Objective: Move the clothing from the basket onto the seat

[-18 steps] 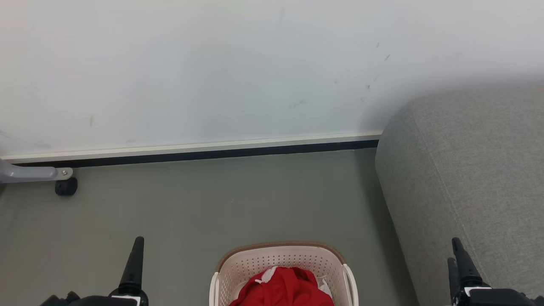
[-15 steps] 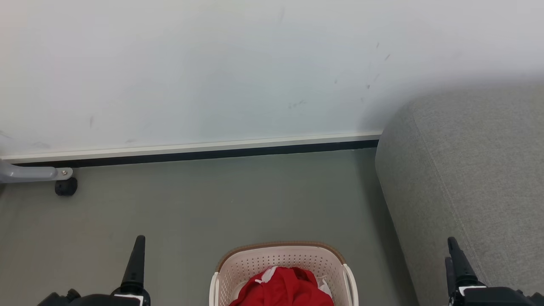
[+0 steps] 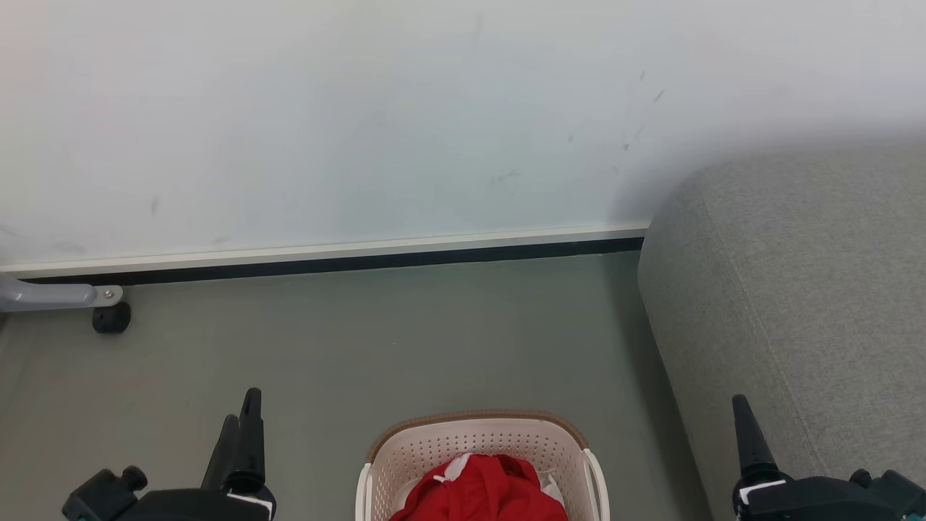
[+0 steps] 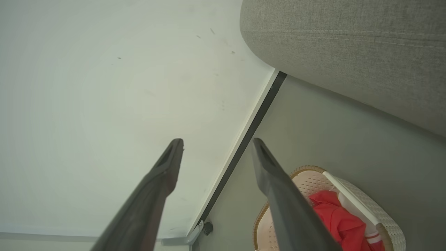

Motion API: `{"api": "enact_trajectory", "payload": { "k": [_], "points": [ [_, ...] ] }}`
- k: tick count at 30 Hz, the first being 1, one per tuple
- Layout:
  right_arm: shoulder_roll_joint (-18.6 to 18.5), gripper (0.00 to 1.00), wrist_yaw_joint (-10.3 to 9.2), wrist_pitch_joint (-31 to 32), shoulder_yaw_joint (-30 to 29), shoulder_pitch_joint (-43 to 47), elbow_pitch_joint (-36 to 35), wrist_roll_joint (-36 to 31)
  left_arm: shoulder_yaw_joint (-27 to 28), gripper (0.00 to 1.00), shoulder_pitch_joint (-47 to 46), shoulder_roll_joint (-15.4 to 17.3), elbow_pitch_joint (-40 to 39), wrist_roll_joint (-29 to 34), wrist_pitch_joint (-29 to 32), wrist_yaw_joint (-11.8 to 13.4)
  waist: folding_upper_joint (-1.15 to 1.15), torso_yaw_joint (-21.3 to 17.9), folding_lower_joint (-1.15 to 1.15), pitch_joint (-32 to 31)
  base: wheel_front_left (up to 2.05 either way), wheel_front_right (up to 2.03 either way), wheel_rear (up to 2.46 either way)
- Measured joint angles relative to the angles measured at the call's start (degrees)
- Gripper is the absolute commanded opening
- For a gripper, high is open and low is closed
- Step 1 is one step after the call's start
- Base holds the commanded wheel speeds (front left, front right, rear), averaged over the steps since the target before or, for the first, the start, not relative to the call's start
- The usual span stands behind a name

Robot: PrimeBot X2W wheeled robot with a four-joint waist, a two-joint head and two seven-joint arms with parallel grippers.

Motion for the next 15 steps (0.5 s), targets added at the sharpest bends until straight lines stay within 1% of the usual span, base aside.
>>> {"api": "enact_trajectory", "payload": {
  "k": [15],
  "points": [
    [-1.2, 1.0, -2.49, -3.4, 5.7, 0.0, -1.0, -16.5, -2.8, 1.0, 1.3, 2.7, -2.2, 18.9, -3.5, 2.6, 0.0, -0.3, 0.0, -0.1, 0.0, 0.0, 0.0]
  ]
}}
